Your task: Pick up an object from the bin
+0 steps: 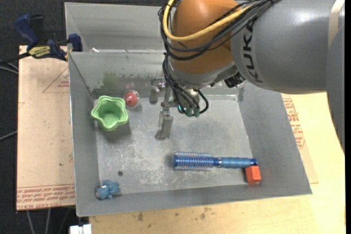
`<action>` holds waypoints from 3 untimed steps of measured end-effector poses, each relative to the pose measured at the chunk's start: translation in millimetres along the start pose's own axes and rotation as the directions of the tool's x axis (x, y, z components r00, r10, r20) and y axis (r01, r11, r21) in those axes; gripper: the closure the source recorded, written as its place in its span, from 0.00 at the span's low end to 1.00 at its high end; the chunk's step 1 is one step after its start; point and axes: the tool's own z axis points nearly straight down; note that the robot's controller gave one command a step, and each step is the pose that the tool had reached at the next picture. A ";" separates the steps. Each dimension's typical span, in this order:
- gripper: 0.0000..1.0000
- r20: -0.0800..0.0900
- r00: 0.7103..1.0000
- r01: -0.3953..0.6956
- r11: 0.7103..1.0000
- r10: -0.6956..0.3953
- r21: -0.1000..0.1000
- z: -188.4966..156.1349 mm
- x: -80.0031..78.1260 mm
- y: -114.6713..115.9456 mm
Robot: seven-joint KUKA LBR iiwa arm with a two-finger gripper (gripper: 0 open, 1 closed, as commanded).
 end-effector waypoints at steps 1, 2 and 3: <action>0.00 0.005 0.974 0.225 0.974 -0.225 0.000 126.6 -35.4 48.8; 0.00 0.017 0.990 0.141 0.990 -0.141 -0.002 90.7 -83.8 81.4; 1.00 0.010 0.990 0.137 0.991 -0.137 -0.001 93.0 -82.1 79.5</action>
Offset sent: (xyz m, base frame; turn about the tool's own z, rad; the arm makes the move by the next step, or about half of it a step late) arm 0.0351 0.0480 -0.1237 -0.2274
